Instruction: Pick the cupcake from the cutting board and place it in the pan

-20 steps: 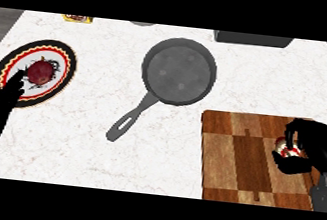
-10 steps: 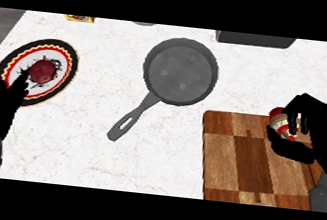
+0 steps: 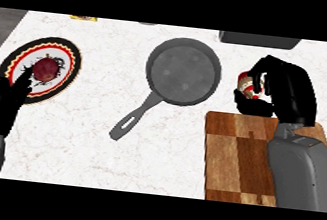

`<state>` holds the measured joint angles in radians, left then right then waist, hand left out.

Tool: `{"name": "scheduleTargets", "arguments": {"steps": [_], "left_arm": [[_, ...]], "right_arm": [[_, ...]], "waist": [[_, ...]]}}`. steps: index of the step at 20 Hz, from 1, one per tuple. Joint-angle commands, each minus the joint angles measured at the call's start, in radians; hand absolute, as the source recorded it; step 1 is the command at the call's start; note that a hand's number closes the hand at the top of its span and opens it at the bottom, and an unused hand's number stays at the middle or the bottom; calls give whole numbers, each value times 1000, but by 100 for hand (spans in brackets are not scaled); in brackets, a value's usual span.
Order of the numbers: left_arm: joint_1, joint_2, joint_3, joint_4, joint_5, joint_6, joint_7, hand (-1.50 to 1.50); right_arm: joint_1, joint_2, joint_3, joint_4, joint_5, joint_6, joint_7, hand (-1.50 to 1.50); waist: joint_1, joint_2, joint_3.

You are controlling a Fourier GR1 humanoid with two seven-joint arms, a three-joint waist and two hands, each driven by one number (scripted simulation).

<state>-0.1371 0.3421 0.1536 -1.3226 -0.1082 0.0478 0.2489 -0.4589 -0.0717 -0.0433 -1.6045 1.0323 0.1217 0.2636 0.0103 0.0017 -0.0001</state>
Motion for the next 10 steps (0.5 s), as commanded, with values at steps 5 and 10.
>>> {"name": "scheduleTargets", "arguments": {"steps": [5,10], "left_arm": [[15,1,-8,-81,4,-22,47,0],[11,-15,-21,-52,-23,-8,19,0]], "right_arm": [[-291,70,-88,487,-43,-227,-5,150],[-439,71,-88,801,-79,-361,-32,150]], "waist": [[30,6,1],[40,11,1]]}}
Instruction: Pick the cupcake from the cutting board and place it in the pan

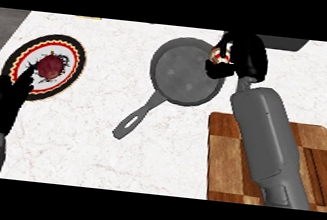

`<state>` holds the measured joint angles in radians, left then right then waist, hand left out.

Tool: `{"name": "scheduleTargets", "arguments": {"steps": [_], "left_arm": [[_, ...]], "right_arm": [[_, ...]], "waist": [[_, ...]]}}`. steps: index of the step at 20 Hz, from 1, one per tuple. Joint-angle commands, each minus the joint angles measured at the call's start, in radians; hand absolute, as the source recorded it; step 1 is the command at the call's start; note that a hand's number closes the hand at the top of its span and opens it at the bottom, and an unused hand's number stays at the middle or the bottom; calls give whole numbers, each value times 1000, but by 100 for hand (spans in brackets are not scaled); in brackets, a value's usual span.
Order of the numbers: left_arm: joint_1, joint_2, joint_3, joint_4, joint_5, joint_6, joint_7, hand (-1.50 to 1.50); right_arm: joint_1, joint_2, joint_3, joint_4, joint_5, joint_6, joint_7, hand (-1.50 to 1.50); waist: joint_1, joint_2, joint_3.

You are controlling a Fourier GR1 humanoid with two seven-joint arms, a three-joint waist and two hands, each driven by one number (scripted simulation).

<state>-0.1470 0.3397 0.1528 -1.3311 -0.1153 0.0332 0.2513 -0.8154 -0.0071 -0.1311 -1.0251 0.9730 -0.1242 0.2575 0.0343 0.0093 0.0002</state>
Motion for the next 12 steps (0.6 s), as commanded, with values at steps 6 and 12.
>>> {"name": "scheduleTargets", "arguments": {"steps": [6,12], "left_arm": [[-34,-20,-9,36,-15,6,-21,0],[-44,-26,-28,17,-25,-2,-3,0]], "right_arm": [[-194,-16,-93,521,-72,-229,-172,150],[-277,7,-134,670,-181,-274,-219,150]], "waist": [[26,18,1],[49,21,2]]}}
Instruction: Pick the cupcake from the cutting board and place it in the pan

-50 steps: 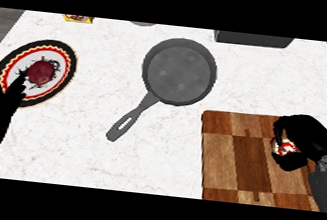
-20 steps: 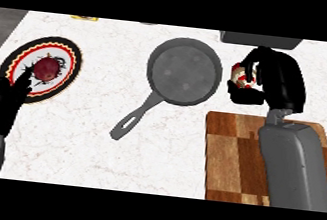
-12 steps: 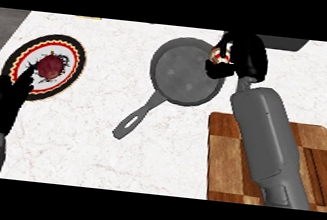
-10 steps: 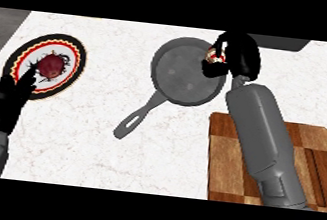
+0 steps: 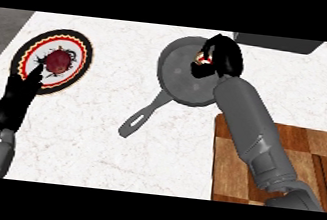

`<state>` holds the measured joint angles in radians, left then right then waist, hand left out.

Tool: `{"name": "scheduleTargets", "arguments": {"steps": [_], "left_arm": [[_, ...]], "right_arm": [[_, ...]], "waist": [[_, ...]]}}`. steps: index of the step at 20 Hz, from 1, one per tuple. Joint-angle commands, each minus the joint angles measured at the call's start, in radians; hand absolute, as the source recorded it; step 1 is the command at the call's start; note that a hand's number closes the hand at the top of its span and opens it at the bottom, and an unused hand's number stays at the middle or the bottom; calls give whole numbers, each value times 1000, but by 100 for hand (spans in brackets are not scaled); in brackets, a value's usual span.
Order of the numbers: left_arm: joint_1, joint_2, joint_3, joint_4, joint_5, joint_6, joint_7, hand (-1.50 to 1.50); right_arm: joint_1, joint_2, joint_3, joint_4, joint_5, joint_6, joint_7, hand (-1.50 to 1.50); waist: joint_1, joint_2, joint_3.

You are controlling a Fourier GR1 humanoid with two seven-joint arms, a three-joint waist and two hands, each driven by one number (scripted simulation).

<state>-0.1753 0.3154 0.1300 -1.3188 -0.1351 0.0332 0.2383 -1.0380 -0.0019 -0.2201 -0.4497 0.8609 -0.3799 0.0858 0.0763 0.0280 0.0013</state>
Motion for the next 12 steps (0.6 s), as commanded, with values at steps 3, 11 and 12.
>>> {"name": "scheduleTargets", "arguments": {"steps": [3,11,12], "left_arm": [[-47,23,1,19,5,-32,1,0],[-111,8,-5,34,-2,-20,46,0],[-83,-13,-19,56,-9,-17,-6,0]], "right_arm": [[-18,2,-83,140,-136,-35,-124,-150],[-69,2,-123,239,-215,-49,-217,-150],[-71,2,-132,240,-232,-74,-239,-150]], "waist": [[34,17,1],[50,20,2],[54,22,1]]}}
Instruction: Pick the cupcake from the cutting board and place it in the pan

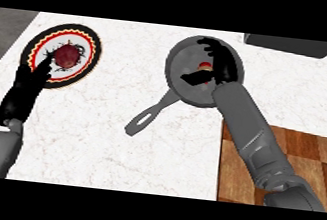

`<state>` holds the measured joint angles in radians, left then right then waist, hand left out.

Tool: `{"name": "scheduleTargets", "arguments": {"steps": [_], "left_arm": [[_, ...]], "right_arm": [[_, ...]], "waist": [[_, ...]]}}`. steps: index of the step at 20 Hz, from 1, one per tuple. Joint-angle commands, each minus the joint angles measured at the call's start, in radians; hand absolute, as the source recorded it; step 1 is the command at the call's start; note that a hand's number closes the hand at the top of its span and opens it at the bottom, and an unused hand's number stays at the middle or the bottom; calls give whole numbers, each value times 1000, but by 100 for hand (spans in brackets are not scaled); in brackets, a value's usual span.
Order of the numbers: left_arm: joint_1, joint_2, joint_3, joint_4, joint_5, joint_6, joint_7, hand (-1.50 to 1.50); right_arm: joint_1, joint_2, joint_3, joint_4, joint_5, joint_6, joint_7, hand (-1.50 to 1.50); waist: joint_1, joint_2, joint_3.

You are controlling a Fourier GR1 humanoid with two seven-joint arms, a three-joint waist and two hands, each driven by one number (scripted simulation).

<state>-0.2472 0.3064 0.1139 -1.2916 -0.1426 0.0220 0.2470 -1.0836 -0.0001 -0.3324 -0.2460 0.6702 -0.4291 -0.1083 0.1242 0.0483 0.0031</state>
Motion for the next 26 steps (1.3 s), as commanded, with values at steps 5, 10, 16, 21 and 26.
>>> {"name": "scheduleTargets", "arguments": {"steps": [5,10,16,21,26], "left_arm": [[-29,-13,-8,-2,-2,3,20,0],[-27,-8,-1,13,-7,6,30,0],[56,4,32,40,-1,13,-56,0],[99,-18,35,-22,-10,49,11,0],[120,9,65,-12,12,15,-21,0]], "right_arm": [[-44,0,-86,8,-124,-68,-155,-150],[-44,0,-141,16,-209,-164,-251,-150],[-17,-57,-199,9,-247,-176,-264,-150],[-13,-162,-223,-19,-294,-61,-229,-150],[138,-219,-222,-92,-337,38,-313,-150]], "waist": [[7,0,1],[-12,-10,0],[-55,-20,-2],[-97,-40,-2],[-120,-49,-3]]}}
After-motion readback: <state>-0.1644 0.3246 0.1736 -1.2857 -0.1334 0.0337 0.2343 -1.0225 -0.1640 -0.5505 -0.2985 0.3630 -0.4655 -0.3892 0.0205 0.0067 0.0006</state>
